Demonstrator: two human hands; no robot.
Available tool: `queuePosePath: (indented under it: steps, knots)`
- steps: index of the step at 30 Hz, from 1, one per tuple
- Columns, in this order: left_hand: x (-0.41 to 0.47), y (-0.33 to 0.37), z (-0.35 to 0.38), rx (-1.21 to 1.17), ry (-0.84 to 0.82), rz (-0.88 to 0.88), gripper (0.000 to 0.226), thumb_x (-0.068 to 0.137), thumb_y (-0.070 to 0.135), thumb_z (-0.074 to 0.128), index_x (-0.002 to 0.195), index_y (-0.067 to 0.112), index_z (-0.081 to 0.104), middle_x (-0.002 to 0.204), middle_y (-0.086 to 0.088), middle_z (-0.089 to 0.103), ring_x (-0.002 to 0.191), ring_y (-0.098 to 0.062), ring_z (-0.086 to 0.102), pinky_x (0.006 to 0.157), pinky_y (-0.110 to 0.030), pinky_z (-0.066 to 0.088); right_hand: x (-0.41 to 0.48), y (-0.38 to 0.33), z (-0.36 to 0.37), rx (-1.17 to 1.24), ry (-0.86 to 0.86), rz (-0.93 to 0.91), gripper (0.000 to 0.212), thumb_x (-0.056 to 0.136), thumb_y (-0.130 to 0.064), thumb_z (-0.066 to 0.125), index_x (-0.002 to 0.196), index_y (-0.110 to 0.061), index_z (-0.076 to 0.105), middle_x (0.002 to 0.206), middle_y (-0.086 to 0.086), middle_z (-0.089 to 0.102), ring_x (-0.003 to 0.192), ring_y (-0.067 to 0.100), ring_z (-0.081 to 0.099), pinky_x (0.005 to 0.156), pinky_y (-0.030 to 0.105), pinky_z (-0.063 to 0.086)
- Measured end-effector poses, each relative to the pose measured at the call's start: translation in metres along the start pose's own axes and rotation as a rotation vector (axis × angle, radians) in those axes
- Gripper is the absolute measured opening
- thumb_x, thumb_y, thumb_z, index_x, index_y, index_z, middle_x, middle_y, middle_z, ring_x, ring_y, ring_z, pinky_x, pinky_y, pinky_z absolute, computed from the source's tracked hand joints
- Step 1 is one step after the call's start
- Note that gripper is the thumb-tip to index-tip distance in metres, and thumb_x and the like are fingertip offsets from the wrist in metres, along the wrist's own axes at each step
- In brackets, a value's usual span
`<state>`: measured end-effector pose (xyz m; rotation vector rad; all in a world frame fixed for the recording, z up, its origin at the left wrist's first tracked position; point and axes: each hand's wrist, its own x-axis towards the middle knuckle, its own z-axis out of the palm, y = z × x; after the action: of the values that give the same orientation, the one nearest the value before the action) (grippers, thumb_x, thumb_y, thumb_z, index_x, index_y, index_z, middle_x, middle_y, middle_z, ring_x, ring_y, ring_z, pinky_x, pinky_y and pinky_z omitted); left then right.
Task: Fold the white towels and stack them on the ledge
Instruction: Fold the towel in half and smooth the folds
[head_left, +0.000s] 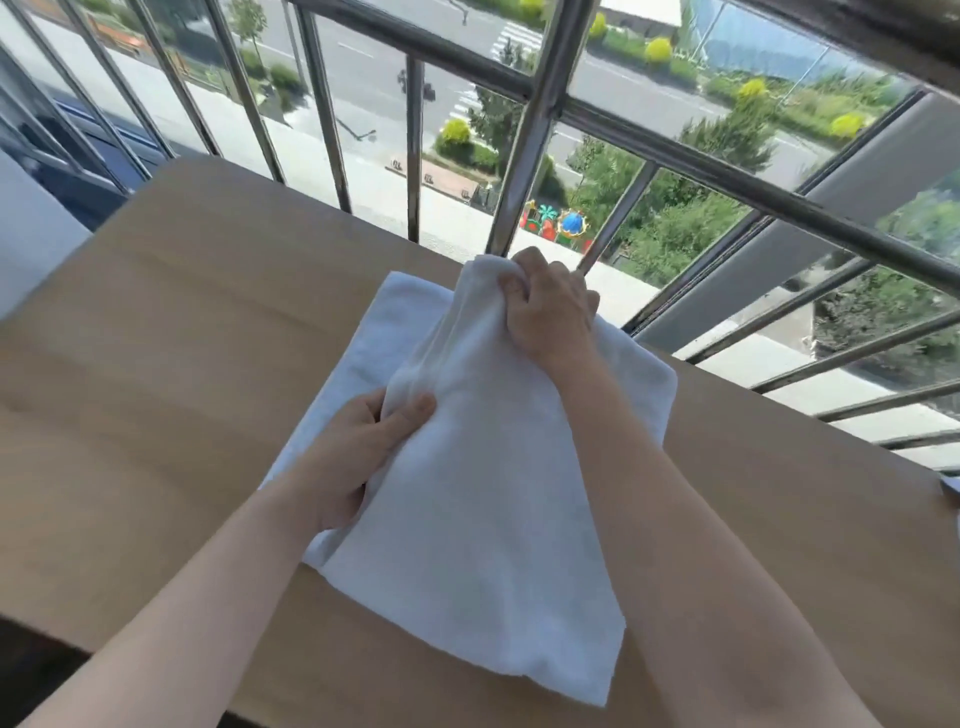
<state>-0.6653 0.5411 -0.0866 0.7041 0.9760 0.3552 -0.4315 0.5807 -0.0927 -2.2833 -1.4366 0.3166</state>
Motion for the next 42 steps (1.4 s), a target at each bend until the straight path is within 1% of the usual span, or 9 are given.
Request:
queuePosePath:
  steps: [6, 10, 15, 24, 29, 32, 34, 38, 42]
  knots:
    - [0.016, 0.028, -0.083, 0.019, 0.011, 0.004, 0.026, 0.09, 0.033, 0.069, 0.109, 0.016, 0.074, 0.11, -0.013, 0.074, 0.096, -0.031, 0.073, 0.067, -0.035, 0.06, 0.036, -0.062, 0.059, -0.047, -0.063, 0.027, 0.024, 0.098, -0.033, 0.041, 0.114, -0.023, 0.056, 0.112, 0.011, 0.056, 0.115, 0.032, 0.045, 0.086, 0.04, 0.022]
    - [0.041, 0.014, -0.11, 0.207, 0.211, 0.009, 0.026, 0.095, 0.03, 0.067, 0.115, 0.014, 0.065, 0.108, -0.013, 0.074, 0.08, -0.018, 0.075, 0.059, -0.03, 0.058, 0.042, -0.068, 0.1, -0.109, -0.154, 0.083, 0.024, 0.101, -0.035, 0.039, 0.113, -0.025, 0.057, 0.119, 0.012, 0.054, 0.119, 0.032, 0.043, 0.094, 0.043, 0.026]
    - [0.051, -0.003, -0.134, 0.463, 0.398, 0.18, 0.032, 0.087, 0.044, 0.072, 0.101, 0.058, 0.046, 0.09, 0.003, 0.069, 0.068, -0.008, 0.069, 0.055, -0.024, 0.05, 0.041, -0.057, 0.122, -0.135, -0.146, 0.09, 0.026, 0.103, -0.041, 0.034, 0.116, -0.03, 0.055, 0.119, 0.009, 0.049, 0.12, 0.03, 0.04, 0.096, 0.041, 0.021]
    - [0.04, -0.018, -0.134, 0.822, 0.444, 0.206, 0.039, 0.071, 0.072, 0.071, 0.092, 0.043, 0.055, 0.102, 0.025, 0.057, 0.095, 0.015, 0.049, 0.069, -0.021, 0.04, 0.048, -0.05, 0.132, -0.153, -0.158, 0.103, 0.03, 0.104, -0.043, 0.032, 0.123, -0.03, 0.052, 0.122, 0.009, 0.048, 0.12, 0.029, 0.041, 0.101, 0.041, 0.022]
    - [0.047, -0.014, -0.135, 0.902, 0.443, 0.183, 0.038, 0.077, 0.065, 0.07, 0.078, 0.03, 0.057, 0.095, 0.016, 0.053, 0.089, -0.004, 0.056, 0.066, -0.024, 0.041, 0.033, -0.054, 0.125, -0.071, -0.1, 0.037, 0.037, 0.104, -0.036, 0.038, 0.141, -0.033, 0.043, 0.137, 0.003, 0.042, 0.136, 0.024, 0.03, 0.118, 0.041, 0.01]
    - [0.045, -0.017, -0.136, 0.862, 0.422, 0.348, 0.029, 0.082, 0.052, 0.073, 0.074, 0.031, 0.055, 0.108, 0.017, 0.05, 0.104, -0.007, 0.051, 0.076, -0.013, 0.037, 0.006, -0.059, 0.121, -0.087, -0.045, -0.124, 0.044, 0.103, -0.023, 0.044, 0.146, -0.034, 0.043, 0.152, 0.002, 0.036, 0.148, 0.026, 0.02, 0.122, 0.048, 0.001]
    - [0.039, -0.019, -0.136, 0.841, 0.405, 0.499, 0.028, 0.083, 0.053, 0.069, 0.077, 0.029, 0.056, 0.117, 0.013, 0.051, 0.115, -0.01, 0.048, 0.089, -0.019, 0.039, -0.007, -0.064, 0.123, -0.115, -0.046, -0.297, 0.049, 0.101, -0.012, 0.045, 0.146, -0.032, 0.046, 0.157, 0.004, 0.035, 0.15, 0.03, 0.02, 0.122, 0.054, 0.003]
    - [0.029, -0.026, -0.145, 0.908, 0.473, 0.63, 0.033, 0.091, 0.058, 0.059, 0.081, 0.027, 0.054, 0.08, 0.014, 0.06, 0.079, -0.006, 0.057, 0.068, -0.016, 0.044, -0.001, -0.071, 0.128, -0.116, -0.121, -0.465, 0.054, 0.101, -0.012, 0.042, 0.15, -0.033, 0.039, 0.161, 0.004, 0.03, 0.151, 0.031, 0.017, 0.12, 0.059, 0.002]
    - [0.035, -0.032, -0.148, 0.835, 0.519, 0.232, 0.036, 0.094, 0.057, 0.053, 0.078, 0.025, 0.05, 0.059, 0.001, 0.054, 0.056, -0.013, 0.05, 0.05, -0.022, 0.035, 0.009, -0.062, 0.138, -0.247, -0.255, -0.249, 0.051, 0.106, -0.04, 0.027, 0.156, -0.04, 0.018, 0.167, -0.005, 0.009, 0.154, 0.022, -0.001, 0.12, 0.054, -0.01]
